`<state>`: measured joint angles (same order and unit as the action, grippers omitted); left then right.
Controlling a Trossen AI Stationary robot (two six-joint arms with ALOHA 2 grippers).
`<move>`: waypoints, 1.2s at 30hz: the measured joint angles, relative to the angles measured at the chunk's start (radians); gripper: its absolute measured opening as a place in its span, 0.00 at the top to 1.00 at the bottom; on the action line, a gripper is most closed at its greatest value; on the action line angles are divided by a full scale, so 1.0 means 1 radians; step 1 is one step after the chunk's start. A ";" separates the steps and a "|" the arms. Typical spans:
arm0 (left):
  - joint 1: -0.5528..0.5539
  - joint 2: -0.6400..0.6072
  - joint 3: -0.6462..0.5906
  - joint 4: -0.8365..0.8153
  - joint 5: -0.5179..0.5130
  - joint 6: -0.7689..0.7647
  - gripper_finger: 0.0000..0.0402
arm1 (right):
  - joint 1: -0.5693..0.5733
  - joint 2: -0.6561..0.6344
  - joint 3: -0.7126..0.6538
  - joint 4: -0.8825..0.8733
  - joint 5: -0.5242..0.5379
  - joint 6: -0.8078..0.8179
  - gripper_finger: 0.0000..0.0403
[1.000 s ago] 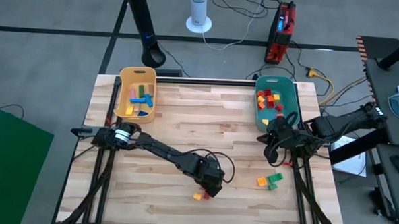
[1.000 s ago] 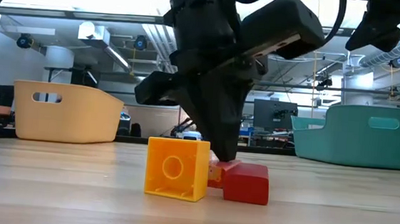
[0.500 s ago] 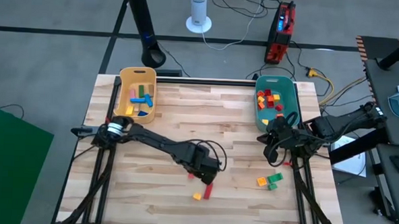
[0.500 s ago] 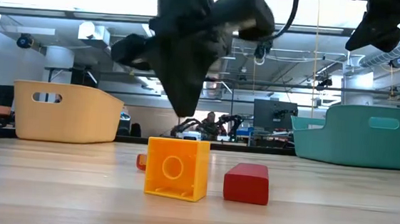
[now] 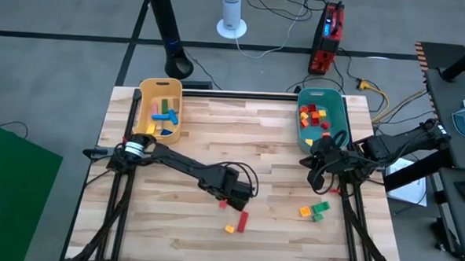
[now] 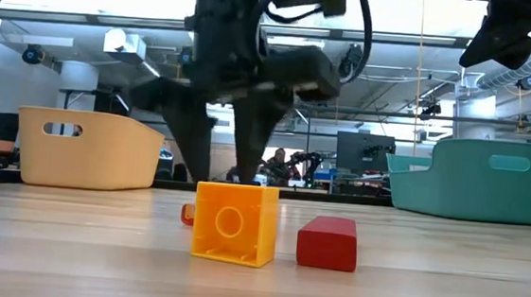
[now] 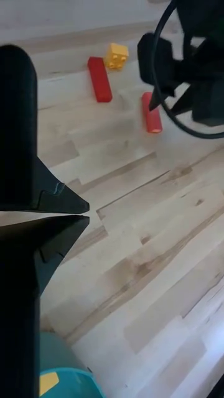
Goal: Sort blocks by size
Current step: Put the orange block into the yellow bin
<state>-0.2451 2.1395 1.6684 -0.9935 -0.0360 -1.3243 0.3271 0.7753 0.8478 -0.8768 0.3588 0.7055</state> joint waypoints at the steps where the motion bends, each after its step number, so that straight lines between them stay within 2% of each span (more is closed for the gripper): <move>1: 0.000 0.000 -0.016 0.031 0.000 0.002 0.50 | 0.000 0.000 0.000 0.000 0.000 -0.002 0.98; 6: 0.000 0.001 -0.083 0.210 0.012 -0.003 0.52 | 0.000 0.000 0.000 0.000 0.000 -0.006 0.98; 15: -0.005 0.002 -0.141 0.246 -0.016 0.007 0.61 | 0.000 0.000 0.000 -0.001 0.005 -0.007 0.98; 19: -0.010 0.006 -0.146 0.249 -0.040 0.062 0.64 | 0.000 0.004 -0.001 -0.001 0.008 -0.008 0.98; 29: -0.016 0.018 -0.144 0.250 -0.080 0.193 0.65 | 0.000 0.046 -0.002 -0.002 0.008 -0.010 0.98; 36: -0.016 0.013 -0.144 0.246 -0.060 0.236 0.80 | 0.000 0.066 -0.002 -0.002 0.009 -0.011 0.98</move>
<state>-0.2609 2.1521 1.5246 -0.7473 -0.0964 -1.0885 0.3267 0.8413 0.8460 -0.8787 0.3676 0.6945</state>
